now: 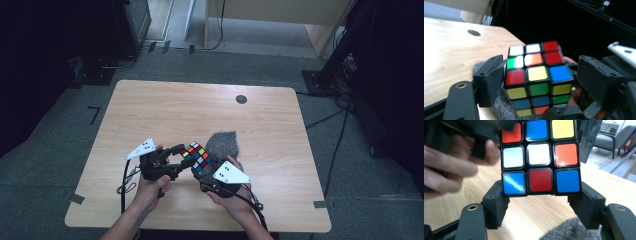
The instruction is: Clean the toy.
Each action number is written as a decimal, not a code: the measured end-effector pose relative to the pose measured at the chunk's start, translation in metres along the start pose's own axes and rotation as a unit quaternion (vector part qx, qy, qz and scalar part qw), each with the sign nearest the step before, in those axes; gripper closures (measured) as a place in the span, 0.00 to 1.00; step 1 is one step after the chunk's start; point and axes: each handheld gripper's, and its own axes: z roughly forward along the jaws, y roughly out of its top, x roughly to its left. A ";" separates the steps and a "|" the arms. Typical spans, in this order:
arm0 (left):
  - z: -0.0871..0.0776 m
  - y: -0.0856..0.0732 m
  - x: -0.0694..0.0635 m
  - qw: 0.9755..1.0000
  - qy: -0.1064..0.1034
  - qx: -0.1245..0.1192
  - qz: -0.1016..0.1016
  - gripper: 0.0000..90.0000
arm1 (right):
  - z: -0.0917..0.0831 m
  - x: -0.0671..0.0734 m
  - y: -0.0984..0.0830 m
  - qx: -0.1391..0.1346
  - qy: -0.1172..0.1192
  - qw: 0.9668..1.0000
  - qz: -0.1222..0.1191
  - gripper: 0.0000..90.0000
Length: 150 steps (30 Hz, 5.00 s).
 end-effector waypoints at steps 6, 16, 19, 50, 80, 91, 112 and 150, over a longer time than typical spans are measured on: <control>-0.008 0.003 0.004 0.999 0.020 -0.009 0.033 0.21 | -0.005 -0.014 -0.001 0.013 -0.019 1.000 0.012 0.38; -0.008 -0.006 0.012 0.986 0.081 0.046 0.138 0.22 | -0.020 -0.038 0.010 0.034 -0.018 0.998 0.046 0.38; -0.001 -0.012 0.010 0.979 0.083 0.077 0.170 0.22 | -0.023 -0.040 0.015 0.038 -0.008 0.997 0.060 0.38; 0.020 -0.046 -0.030 0.889 0.143 0.079 0.428 0.33 | -0.015 -0.024 0.033 0.117 0.107 0.963 0.216 0.38; 0.020 -0.050 -0.032 0.894 0.129 0.066 0.424 0.38 | -0.019 -0.034 0.025 0.078 0.110 0.937 0.323 0.39; 0.023 -0.051 -0.035 0.895 0.123 0.064 0.423 0.35 | -0.016 -0.034 0.022 0.094 0.120 0.930 0.336 0.39; 0.023 -0.045 -0.031 0.908 0.109 0.075 0.398 0.38 | -0.026 -0.045 0.022 0.061 0.120 0.936 0.324 0.31; 0.009 -0.019 -0.001 0.960 0.092 0.087 0.251 0.38 | 0.011 -0.061 -0.050 0.234 -0.049 0.969 0.066 0.71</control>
